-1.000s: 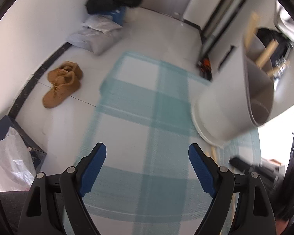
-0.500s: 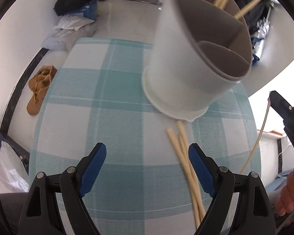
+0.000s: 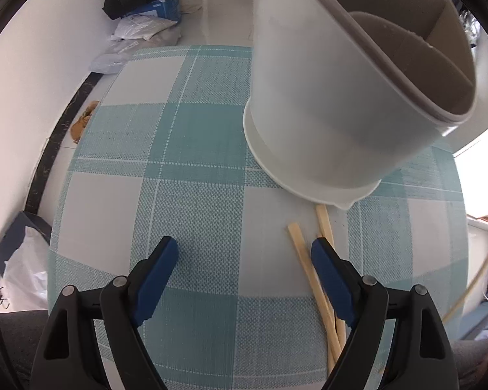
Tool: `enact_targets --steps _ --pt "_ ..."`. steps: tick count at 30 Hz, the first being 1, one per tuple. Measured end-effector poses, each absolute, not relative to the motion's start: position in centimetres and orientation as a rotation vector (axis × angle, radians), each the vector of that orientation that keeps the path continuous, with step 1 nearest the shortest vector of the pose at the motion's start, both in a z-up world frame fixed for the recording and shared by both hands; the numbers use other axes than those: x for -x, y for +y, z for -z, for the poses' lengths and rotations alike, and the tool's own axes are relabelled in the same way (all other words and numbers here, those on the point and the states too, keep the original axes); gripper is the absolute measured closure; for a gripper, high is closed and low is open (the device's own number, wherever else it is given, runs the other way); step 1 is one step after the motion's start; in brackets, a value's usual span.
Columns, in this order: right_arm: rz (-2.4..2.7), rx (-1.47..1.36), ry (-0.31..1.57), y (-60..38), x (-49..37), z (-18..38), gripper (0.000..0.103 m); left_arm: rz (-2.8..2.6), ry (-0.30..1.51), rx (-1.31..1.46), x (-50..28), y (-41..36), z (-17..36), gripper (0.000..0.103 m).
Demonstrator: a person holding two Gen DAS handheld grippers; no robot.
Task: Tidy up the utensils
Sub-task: 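Lift the chopsticks with the right gripper while the left gripper reaches toward the remaining chopsticks, then grasp chopsticks with the left gripper while the right gripper carries its chopsticks up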
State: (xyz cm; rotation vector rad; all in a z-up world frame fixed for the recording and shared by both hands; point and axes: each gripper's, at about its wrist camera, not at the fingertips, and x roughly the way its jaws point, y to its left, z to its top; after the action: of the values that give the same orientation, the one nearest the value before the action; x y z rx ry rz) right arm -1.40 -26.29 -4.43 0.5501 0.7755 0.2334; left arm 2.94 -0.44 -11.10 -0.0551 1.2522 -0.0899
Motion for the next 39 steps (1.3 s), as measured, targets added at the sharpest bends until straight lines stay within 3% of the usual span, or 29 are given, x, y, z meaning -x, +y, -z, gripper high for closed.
enact_targets --steps 1,6,10,11,14,22,39 --pt "-0.237 -0.554 0.774 -26.3 1.5 4.4 0.097 0.071 1.250 0.044 -3.0 -0.6 11.1 0.033" --pt "-0.252 -0.560 0.781 -26.1 1.6 4.3 0.097 0.025 1.260 0.046 -3.0 -1.3 10.9 0.049" --pt "-0.251 -0.572 0.784 -26.4 1.8 4.3 0.097 0.021 1.271 0.058 -3.0 -2.2 10.6 0.091" --pt "-0.250 -0.578 0.783 -26.6 1.8 4.2 0.097 0.015 1.275 0.065 -3.2 -2.3 10.6 0.096" --pt "-0.246 -0.588 0.774 -26.9 2.0 4.0 0.097 -0.010 1.270 0.112 -3.3 -2.3 10.7 0.101" --pt "-0.251 -0.565 0.747 -26.5 2.8 2.9 0.097 0.043 1.204 0.150 -3.6 -1.7 9.5 0.101" --pt "-0.310 -0.400 0.676 -22.3 4.9 0.8 0.097 0.286 0.850 0.192 0.5 -1.2 -0.2 0.101"
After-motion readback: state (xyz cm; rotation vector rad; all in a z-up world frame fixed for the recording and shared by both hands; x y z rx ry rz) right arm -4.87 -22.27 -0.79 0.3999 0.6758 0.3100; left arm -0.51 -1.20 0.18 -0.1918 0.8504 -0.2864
